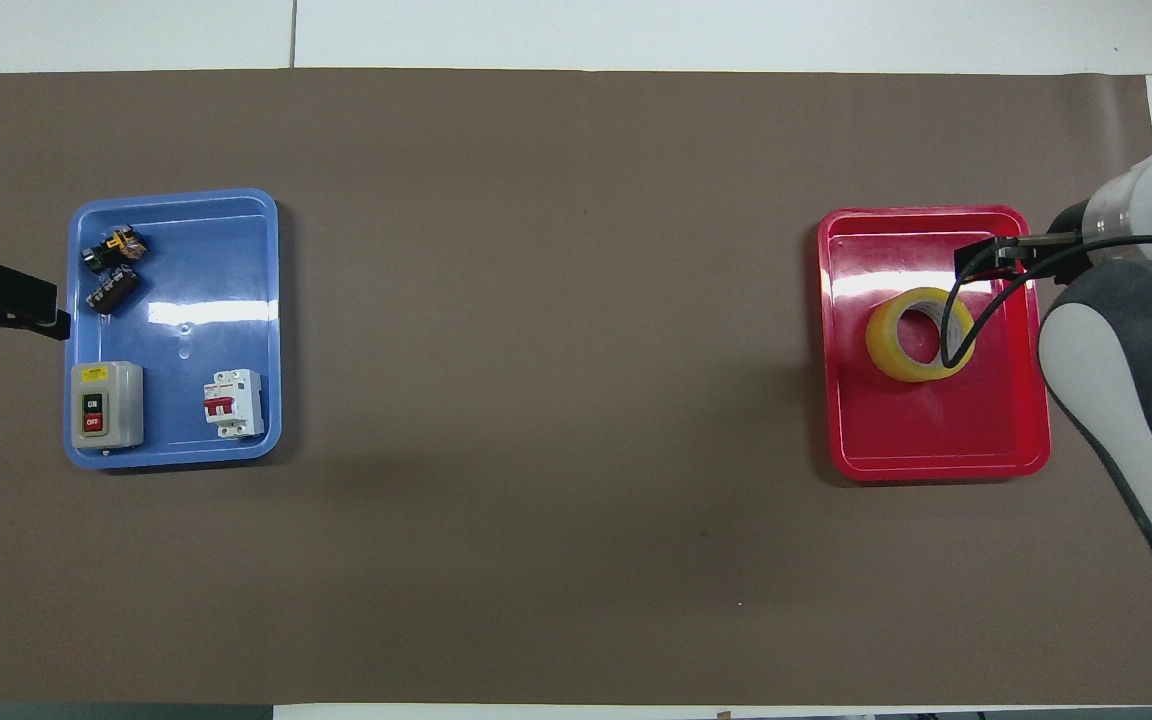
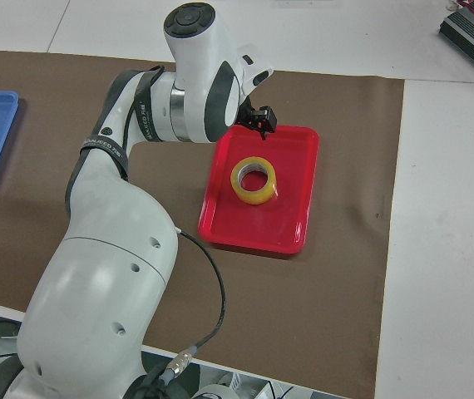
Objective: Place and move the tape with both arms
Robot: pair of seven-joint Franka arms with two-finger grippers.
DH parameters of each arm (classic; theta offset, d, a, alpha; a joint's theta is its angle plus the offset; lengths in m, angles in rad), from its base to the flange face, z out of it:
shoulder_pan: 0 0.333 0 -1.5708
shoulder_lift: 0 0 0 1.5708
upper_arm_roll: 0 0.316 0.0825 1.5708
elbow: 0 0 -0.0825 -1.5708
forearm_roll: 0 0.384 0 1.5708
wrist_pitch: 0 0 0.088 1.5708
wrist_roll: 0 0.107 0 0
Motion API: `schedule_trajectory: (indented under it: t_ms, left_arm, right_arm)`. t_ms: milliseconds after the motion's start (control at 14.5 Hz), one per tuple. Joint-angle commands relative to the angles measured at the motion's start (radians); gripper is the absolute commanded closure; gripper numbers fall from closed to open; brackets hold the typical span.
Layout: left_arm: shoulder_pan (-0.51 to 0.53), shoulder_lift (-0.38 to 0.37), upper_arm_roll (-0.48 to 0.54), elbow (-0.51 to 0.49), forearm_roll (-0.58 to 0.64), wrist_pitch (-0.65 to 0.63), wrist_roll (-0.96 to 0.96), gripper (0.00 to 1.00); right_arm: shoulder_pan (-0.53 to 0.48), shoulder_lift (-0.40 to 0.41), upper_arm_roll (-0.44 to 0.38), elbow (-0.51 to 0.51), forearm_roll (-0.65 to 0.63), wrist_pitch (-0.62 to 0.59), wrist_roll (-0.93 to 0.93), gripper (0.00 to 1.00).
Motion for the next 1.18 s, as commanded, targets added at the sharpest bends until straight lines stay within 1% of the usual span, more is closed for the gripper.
schedule_trajectory:
  t_ms: [0,69,207,415,553,622,760,899,1106]
  left_arm:
    - [0.009,-0.027,-0.003,-0.030,-0.021,-0.004,0.012,0.00]
    - [0.009,-0.027,-0.003,-0.030,-0.021,-0.004,0.012,0.00]
    - [0.009,-0.027,-0.003,-0.030,-0.021,-0.004,0.012,0.00]
    - [0.009,-0.027,-0.003,-0.030,-0.021,-0.002,0.012,0.00]
    - [0.009,-0.027,-0.003,-0.030,-0.021,-0.002,0.012,0.00]
    - [0.009,-0.027,-0.003,-0.030,-0.021,-0.002,0.012,0.00]
    - [0.009,-0.027,-0.003,-0.030,-0.021,-0.004,0.012,0.00]
    - [0.009,-0.027,-0.003,-0.030,-0.021,-0.004,0.012,0.00]
    - [0.009,-0.027,-0.003,-0.030,-0.021,-0.004,0.012,0.00]
  right_arm:
    - [-0.014,-0.081,0.006,0.043,-0.001,-0.126,0.047,0.00]
    - [-0.014,-0.089,0.006,0.071,0.000,-0.166,0.047,0.00]
    - [-0.014,-0.091,0.004,0.163,0.037,-0.271,0.059,0.00]
    - [-0.017,-0.062,0.003,0.287,0.037,-0.401,0.154,0.00]
    - [-0.027,-0.068,0.001,0.275,0.037,-0.425,0.158,0.00]
    - [-0.034,-0.071,-0.001,0.256,0.039,-0.418,0.156,0.00]
    - [-0.023,-0.075,0.004,0.266,0.039,-0.445,0.158,0.00]
    - [-0.018,-0.063,0.007,0.304,0.042,-0.488,0.158,0.00]
    - [0.011,-0.065,0.007,0.295,0.036,-0.468,0.159,0.00]
